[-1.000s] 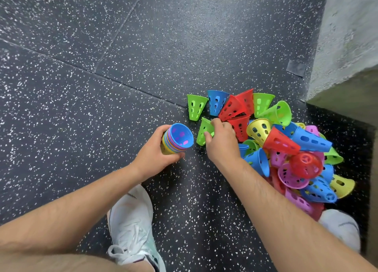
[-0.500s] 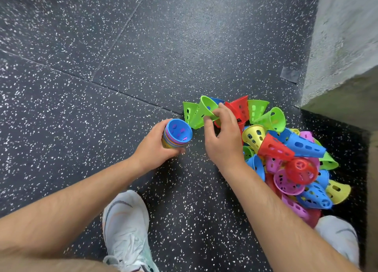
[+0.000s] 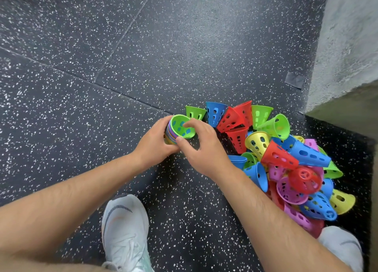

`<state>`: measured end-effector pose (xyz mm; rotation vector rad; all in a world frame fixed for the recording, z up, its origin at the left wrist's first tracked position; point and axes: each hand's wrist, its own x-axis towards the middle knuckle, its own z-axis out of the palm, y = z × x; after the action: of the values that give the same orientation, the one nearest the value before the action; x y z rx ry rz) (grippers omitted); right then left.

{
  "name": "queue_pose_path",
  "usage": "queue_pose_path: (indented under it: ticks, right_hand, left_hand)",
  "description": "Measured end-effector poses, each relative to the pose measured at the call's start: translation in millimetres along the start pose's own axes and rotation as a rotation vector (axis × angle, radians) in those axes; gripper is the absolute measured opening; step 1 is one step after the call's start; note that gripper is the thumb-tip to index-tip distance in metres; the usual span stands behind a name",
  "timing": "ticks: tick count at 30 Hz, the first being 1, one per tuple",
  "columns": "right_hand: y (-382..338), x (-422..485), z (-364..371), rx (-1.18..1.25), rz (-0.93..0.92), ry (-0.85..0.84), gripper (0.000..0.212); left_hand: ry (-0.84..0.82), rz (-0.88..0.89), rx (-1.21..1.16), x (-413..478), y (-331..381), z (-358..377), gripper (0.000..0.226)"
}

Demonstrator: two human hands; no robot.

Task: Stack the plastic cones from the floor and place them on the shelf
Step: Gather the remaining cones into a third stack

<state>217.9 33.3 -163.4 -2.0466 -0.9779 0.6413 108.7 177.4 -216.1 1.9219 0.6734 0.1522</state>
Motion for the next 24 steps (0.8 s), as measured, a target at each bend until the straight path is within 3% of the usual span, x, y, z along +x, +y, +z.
queue_pose_path:
  ticks: [4, 7, 9, 13, 18, 21, 24]
  right_hand:
    - [0.9, 12.4, -2.9, -0.020, 0.072, -0.028, 0.041]
    - [8.2, 31.0, -5.4, -0.086, 0.085, 0.083, 0.036]
    - [16.1, 46.1, -6.8, -0.232, 0.091, 0.125, 0.040]
    - [28.5, 72.6, -10.1, -0.561, 0.116, 0.041, 0.052]
    - [33.4, 87.7, -6.9, -0.789, 0.076, -0.050, 0.035]
    - [34.6, 83.3, -3.4, -0.757, 0.089, -0.034, 0.033]
    - [38.6, 71.7, -4.0, -0.536, 0.145, -0.041, 0.028]
  left_hand:
    - [-0.011, -0.020, -0.034, 4.0, -7.0, -0.8, 0.070]
    - [-0.020, -0.021, -0.014, 6.6, -8.0, 1.3, 0.075]
    - [-0.021, -0.030, -0.007, 7.3, -10.0, 1.7, 0.077]
    - [-0.021, -0.068, -0.052, 10.0, -14.3, -0.3, 0.080]
    - [-0.003, -0.072, -0.070, 8.1, -15.8, -0.8, 0.078]
    - [0.010, -0.070, -0.056, 7.6, -14.7, -1.6, 0.080]
    - [0.008, -0.068, -0.042, 7.0, -14.1, -1.0, 0.081]
